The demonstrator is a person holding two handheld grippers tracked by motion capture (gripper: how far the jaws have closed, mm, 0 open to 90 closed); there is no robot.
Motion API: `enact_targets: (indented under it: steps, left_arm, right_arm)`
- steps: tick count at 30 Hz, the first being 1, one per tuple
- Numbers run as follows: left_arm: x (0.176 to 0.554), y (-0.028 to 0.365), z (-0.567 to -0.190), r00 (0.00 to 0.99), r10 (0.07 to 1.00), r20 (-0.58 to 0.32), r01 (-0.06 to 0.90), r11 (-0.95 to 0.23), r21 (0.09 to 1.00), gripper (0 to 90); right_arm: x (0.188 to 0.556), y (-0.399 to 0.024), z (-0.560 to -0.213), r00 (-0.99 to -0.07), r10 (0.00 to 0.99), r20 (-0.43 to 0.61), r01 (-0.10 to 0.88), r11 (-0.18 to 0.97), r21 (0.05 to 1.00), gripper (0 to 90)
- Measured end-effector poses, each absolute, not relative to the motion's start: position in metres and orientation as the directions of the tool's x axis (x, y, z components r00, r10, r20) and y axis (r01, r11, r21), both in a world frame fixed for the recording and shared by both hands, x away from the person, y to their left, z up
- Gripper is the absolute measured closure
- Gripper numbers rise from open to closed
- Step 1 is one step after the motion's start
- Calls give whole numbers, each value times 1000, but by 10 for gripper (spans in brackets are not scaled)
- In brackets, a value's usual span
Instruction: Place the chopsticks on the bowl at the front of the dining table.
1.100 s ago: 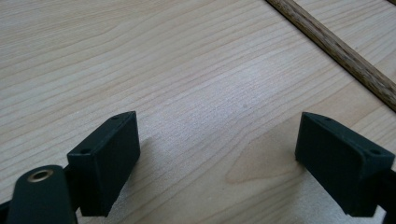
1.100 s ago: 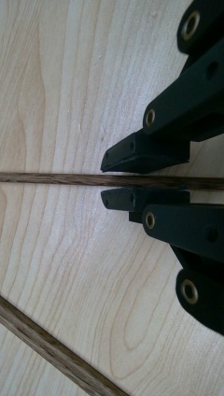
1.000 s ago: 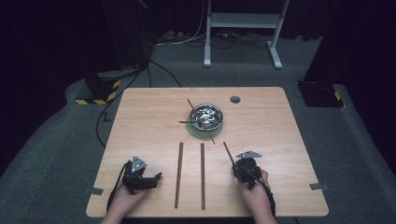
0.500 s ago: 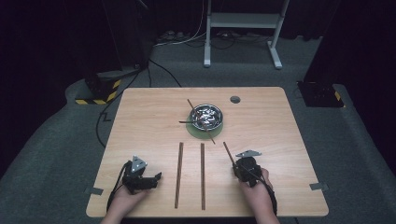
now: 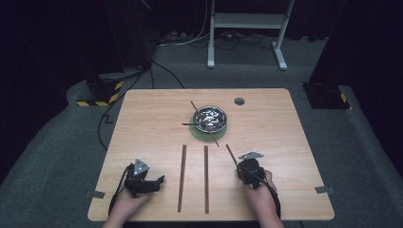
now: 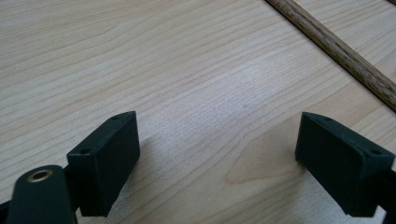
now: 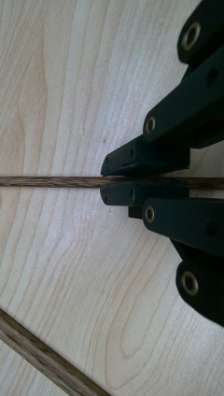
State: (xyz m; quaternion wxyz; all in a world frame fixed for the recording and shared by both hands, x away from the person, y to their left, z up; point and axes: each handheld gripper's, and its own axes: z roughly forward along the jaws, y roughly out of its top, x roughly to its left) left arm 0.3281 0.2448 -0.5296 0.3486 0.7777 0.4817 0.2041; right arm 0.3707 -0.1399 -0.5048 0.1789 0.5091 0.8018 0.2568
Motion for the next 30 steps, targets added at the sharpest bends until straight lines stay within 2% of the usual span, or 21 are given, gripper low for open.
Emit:
enact_targets:
  steps: [6,16,30]
  left_arm:
    - [329,244,-529,457,889,-15,605,-298,738,141]
    - [329,245,-529,460,888,-13,604,-302,738,141]
    - [329,245,-529,462,887,-11,604,-305,736,142]
  right_arm:
    - [376,-136,-503,-422,905,-43,729,367,578,842]
    - [381,-141,-495,-418,908,-24,719,347,602,844]
    - [398,-128,-450,-433,898,-74,643,366,673,843]
